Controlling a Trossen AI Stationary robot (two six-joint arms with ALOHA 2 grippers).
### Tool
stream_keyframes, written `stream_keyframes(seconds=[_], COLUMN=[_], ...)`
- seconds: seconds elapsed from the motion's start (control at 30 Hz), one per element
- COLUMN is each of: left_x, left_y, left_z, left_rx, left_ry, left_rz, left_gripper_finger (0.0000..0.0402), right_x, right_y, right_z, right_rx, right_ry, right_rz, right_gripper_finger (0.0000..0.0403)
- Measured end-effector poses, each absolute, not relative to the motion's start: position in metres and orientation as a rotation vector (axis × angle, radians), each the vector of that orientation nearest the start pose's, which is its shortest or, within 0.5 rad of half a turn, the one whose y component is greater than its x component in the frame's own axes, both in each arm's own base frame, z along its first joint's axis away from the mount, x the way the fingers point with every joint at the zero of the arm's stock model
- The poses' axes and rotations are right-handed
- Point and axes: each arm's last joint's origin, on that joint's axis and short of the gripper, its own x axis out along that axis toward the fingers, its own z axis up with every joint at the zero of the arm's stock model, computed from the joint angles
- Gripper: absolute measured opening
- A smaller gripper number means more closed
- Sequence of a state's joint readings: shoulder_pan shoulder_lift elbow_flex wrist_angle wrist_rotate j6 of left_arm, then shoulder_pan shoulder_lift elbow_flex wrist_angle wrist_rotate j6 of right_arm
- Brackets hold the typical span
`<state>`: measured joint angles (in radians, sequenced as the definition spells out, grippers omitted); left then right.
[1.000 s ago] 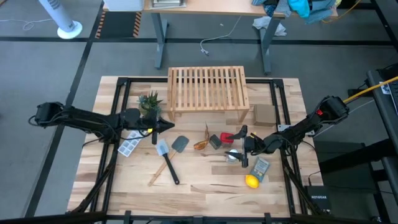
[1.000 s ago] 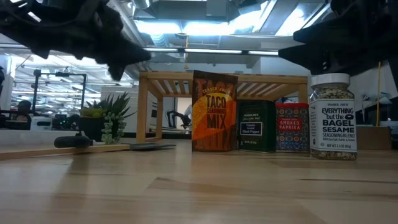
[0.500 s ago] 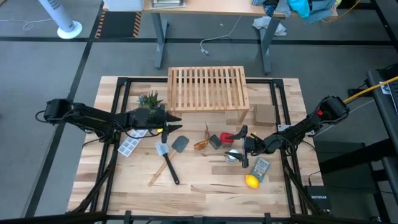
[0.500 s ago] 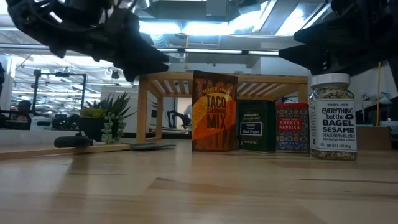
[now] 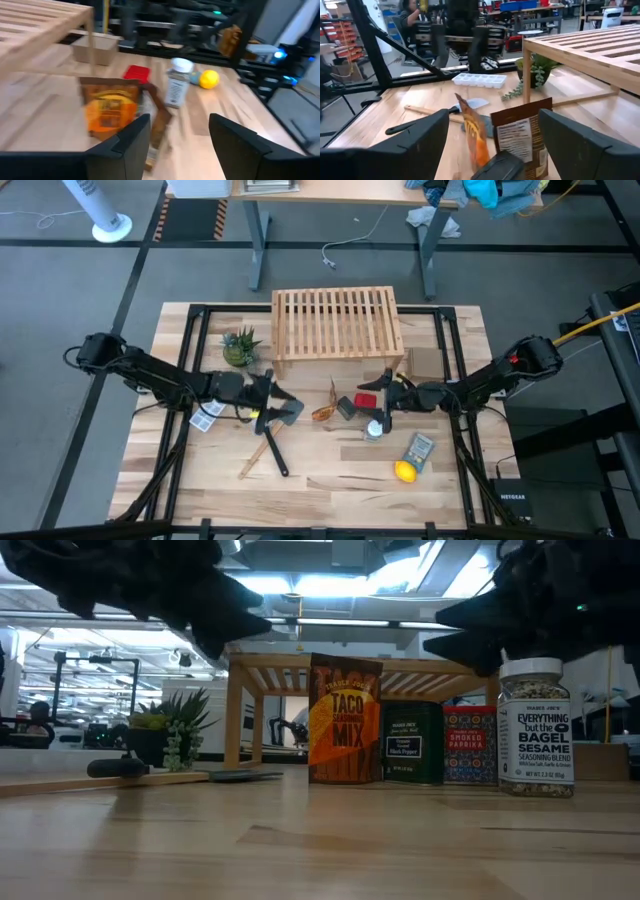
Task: Shelf spices
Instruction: Put the orange seasoning pack on the shelf
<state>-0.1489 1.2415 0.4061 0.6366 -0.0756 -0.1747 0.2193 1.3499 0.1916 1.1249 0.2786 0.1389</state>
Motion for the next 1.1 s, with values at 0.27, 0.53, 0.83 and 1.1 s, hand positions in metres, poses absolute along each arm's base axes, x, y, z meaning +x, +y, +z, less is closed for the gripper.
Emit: stream_keyframes(seconds=[0.27, 0.53, 0.83, 1.1], left_x=[0.235, 0.246, 0.257, 0.281], left_y=[-0.051, -0.06, -0.062, -0.067], left_z=[0.185, 0.144, 0.122, 0.124], left_rx=[-0.126, -0.114, -0.118, -0.046], left_ry=[0.245, 0.385, 0.361, 0.327], left_rz=[-0.04, 0.03, 0.072, 0.063], left_gripper_finger=[0.019, 0.019, 0.019, 0.019], right_x=[0.237, 0.254, 0.253, 0.253], right_y=[0.029, 0.03, 0.028, 0.028], right_z=[0.174, 0.185, 0.181, 0.181], right_rx=[0.146, 0.072, 0.063, 0.066], right_ry=[0.118, 0.23, 0.267, 0.273], right_rz=[0.037, 0.024, -0.057, -0.049], right_gripper_finger=[0.0312, 0.0312, 0.0312, 0.0312])
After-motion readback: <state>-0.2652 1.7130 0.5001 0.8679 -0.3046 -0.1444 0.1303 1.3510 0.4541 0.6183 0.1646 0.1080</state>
